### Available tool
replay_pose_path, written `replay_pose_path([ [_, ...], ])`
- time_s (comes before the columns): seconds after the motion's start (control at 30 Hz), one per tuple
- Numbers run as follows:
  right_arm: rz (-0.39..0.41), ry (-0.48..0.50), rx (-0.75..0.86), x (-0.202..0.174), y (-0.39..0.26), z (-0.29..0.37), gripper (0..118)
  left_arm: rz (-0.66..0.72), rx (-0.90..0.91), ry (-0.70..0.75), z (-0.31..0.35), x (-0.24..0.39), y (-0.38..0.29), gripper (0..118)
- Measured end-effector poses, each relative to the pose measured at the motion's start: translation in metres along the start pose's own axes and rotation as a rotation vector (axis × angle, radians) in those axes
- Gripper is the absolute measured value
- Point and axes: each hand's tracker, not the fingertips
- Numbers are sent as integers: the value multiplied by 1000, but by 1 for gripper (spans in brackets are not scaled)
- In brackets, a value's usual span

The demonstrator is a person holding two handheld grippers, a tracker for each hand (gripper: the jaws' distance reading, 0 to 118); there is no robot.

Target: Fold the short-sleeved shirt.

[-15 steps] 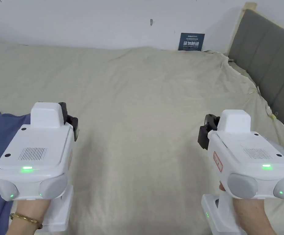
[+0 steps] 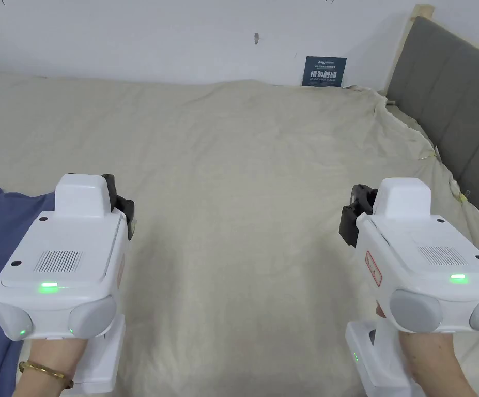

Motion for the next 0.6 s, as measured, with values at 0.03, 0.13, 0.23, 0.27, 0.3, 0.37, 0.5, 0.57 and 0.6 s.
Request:
replay_pose_path([
  [0.03, -5, 2, -1, 1, 1, 0, 0, 0, -1, -2, 0, 0, 0, 0],
  [0.13, 0, 0, 4, 1, 2, 2, 0, 0, 0, -2, 0, 1, 1, 0],
  [0.23, -3, 4, 6, 2, 3, 3, 0, 5, 3, -6, 1, 1, 2, 0],
  [0.27, -6, 9, 6, 2, 3, 3, 0, 4, 4, -10, 2, 1, 2, 0],
  [0.3, -8, 11, 5, 2, 3, 3, 0, 2, 4, -12, 2, 2, 2, 0],
  [0.37, -2, 8, 5, 1, 3, 3, 0, 0, 4, -10, 2, 3, 2, 0],
  [0.5, 4, 13, 3, 1, 3, 3, 0, 7, 2, -14, 2, 3, 3, 0],
  [0.57, 4, 12, 4, 1, 3, 3, 0, 2, 4, -16, 2, 3, 3, 0],
  [0.6, 3, 13, 4, 1, 3, 3, 0, 1, 4, -18, 2, 3, 3, 0],
])
